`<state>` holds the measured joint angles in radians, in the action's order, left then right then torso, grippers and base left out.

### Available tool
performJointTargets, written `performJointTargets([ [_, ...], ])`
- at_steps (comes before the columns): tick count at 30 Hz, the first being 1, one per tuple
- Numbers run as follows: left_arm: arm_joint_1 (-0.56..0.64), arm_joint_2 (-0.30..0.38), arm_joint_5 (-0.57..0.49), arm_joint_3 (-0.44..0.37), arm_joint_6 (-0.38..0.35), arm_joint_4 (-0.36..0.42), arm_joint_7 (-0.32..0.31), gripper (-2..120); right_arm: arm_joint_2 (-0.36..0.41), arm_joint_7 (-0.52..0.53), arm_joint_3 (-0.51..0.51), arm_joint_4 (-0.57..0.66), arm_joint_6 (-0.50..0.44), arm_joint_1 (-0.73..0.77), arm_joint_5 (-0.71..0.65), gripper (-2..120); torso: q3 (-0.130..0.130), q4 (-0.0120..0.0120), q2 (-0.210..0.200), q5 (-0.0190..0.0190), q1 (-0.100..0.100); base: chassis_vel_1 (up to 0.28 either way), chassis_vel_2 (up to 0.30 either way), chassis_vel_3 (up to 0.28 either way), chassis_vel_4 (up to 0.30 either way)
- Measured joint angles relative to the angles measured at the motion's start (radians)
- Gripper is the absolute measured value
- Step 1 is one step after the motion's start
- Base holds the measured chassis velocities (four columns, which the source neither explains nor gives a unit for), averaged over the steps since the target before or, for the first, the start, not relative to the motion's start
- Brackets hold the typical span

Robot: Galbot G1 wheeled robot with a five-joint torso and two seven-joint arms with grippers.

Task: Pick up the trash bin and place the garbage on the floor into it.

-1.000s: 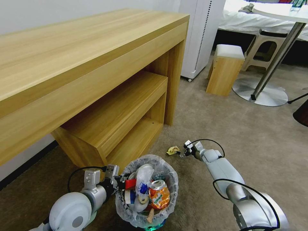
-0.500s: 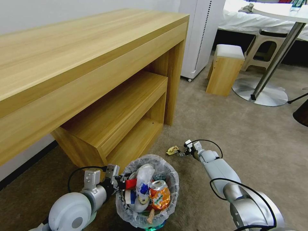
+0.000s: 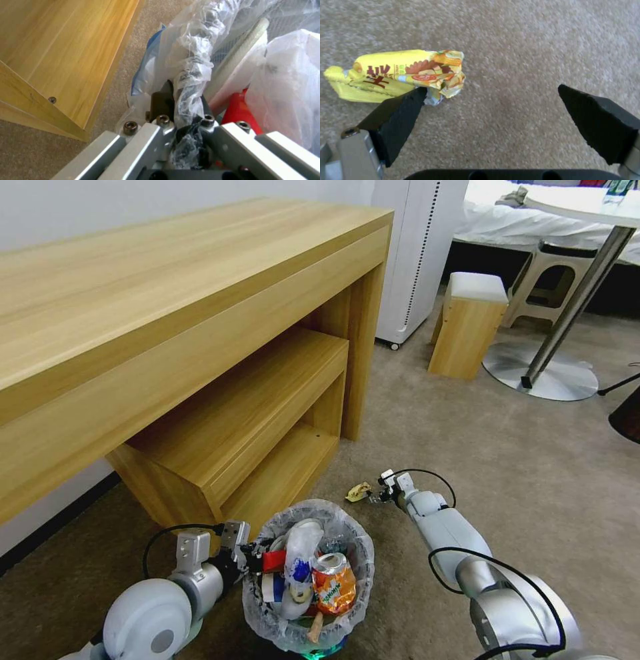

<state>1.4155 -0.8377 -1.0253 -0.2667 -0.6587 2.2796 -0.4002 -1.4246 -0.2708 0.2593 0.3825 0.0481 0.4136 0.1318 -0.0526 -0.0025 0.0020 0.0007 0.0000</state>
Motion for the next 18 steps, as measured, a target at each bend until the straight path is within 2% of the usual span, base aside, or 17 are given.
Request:
performJointTargets([
  [6,0.006,0.000,0.005,-0.002,0.003,0.005,0.000,0,-0.001,0.008,-0.004,0.002,0.018,-0.001,-0.019,99,0.000,0.0000,0.000,0.0000,0.000,0.000,0.000,0.000,0.000],
  [18,0.024,-0.002,0.017,-0.008,0.005,0.014,0.000,0,0.025,-0.127,-0.028,0.077,-0.035,0.038,-0.103,100,0.000,0.0000,0.000,0.0000,0.000,0.000,0.000,0.000,0.000],
])
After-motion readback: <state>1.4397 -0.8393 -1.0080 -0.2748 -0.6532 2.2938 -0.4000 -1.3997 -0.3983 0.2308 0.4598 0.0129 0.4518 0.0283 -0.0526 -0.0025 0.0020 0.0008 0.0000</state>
